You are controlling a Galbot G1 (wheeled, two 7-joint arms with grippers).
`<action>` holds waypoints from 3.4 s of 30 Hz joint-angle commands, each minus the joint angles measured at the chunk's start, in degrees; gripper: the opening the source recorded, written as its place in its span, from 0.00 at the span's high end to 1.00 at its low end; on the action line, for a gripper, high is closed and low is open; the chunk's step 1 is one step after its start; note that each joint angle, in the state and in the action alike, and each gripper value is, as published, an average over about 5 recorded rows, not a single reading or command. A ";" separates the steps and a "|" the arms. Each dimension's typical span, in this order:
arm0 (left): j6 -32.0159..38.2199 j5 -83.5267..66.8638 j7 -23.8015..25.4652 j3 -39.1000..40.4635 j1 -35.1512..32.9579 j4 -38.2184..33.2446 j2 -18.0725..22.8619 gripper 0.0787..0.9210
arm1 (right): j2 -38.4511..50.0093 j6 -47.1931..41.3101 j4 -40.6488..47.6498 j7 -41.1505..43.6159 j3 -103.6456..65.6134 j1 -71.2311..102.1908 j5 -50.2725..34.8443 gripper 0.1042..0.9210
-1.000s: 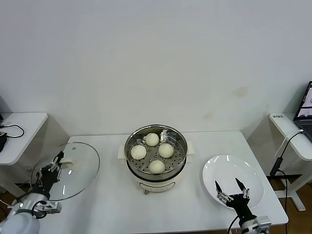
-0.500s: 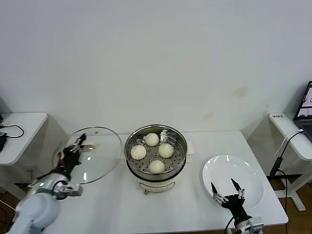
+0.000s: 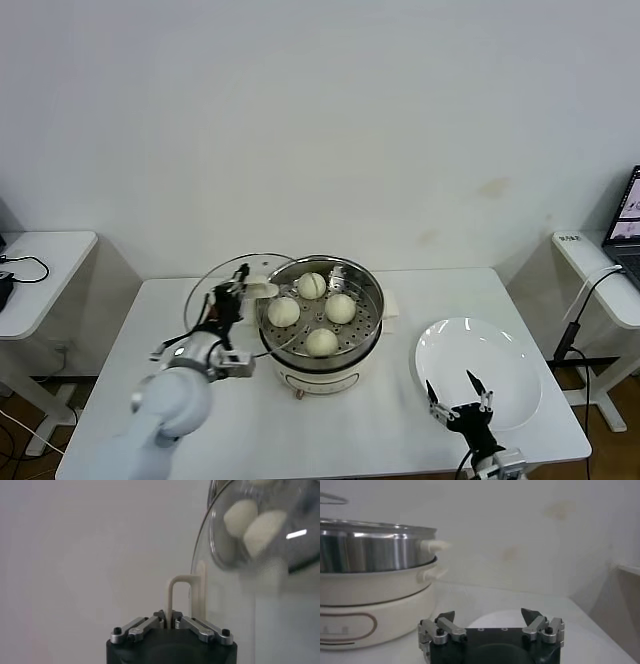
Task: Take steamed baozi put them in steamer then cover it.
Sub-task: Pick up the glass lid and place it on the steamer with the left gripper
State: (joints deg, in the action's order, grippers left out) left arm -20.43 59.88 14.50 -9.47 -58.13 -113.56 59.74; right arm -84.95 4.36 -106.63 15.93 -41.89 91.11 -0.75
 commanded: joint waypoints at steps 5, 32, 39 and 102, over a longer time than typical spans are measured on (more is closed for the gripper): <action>-6.21 17.18 8.14 12.96 10.09 4.93 16.22 0.92 | -0.48 0.32 1.50 0.16 0.48 -0.46 2.63 0.12; -5.32 25.63 8.88 11.62 6.56 10.41 23.37 0.92 | -0.61 0.12 2.12 0.60 2.38 -0.91 2.83 0.12; -4.62 26.12 8.16 10.66 6.58 11.39 23.58 0.92 | -0.61 0.21 2.08 0.66 2.64 -0.74 2.89 0.12; 6.16 2.56 -8.98 -1.14 -22.58 -19.43 15.27 0.12 | -0.09 0.85 1.95 0.89 3.80 0.61 3.37 0.12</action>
State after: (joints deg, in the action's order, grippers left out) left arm -20.33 81.81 14.61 -1.44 -64.34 -115.93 80.63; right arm -85.15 4.97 -104.68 16.92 -38.13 91.62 2.78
